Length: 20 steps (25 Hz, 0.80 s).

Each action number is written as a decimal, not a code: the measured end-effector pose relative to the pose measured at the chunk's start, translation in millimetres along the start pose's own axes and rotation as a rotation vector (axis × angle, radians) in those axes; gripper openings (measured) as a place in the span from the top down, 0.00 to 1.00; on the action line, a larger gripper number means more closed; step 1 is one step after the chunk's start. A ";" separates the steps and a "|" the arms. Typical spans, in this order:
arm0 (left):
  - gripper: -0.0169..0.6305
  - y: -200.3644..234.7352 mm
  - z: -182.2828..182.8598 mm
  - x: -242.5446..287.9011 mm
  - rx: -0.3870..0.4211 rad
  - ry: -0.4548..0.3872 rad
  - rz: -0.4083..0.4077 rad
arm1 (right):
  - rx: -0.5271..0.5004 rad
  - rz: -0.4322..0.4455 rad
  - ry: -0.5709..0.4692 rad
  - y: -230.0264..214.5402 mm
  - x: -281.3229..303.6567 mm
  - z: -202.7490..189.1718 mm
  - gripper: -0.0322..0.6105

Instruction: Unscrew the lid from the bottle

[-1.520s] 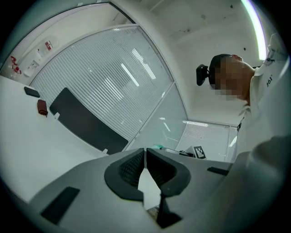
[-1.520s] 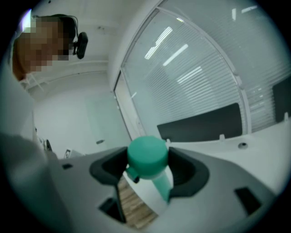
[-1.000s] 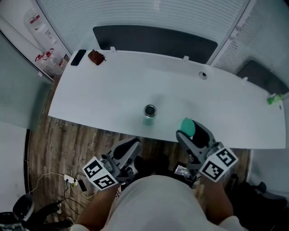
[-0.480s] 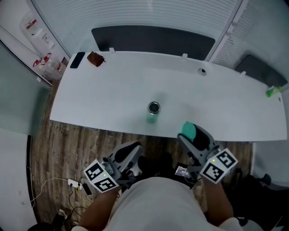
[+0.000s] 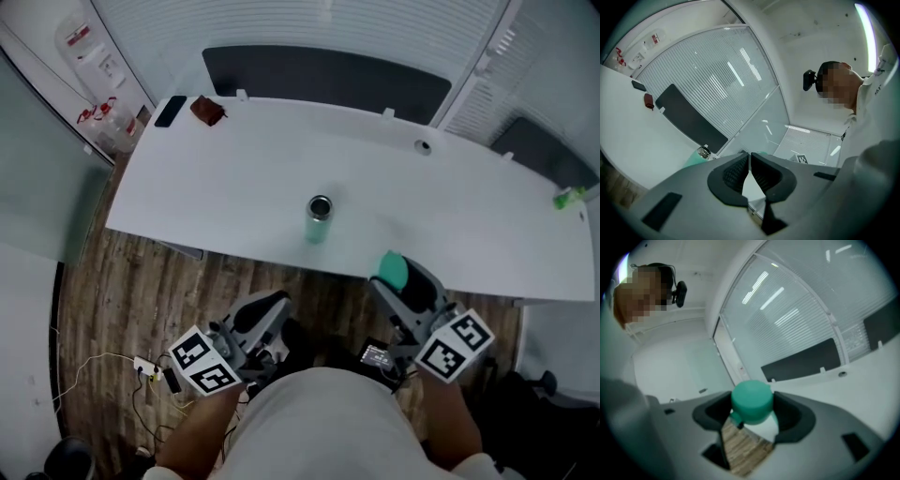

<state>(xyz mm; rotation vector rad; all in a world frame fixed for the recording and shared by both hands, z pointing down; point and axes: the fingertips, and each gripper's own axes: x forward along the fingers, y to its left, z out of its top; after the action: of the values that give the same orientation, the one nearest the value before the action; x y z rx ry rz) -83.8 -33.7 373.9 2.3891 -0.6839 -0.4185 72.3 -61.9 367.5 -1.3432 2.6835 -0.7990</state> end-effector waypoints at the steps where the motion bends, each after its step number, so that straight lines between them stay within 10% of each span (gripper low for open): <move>1: 0.93 -5.3 -2.4 -1.0 0.005 -0.009 0.009 | -0.003 0.014 0.002 1.0 -3.2 -0.2 0.49; 20: 0.93 -123.4 -100.1 -21.2 0.018 -0.102 0.155 | -0.003 0.180 0.086 2.7 -126.5 -34.8 0.49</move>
<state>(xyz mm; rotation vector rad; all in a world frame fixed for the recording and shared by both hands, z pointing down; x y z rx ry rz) -11.1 109.2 374.8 2.3237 -0.9160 -0.4713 140.5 50.1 372.3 -1.0707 2.8209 -0.8515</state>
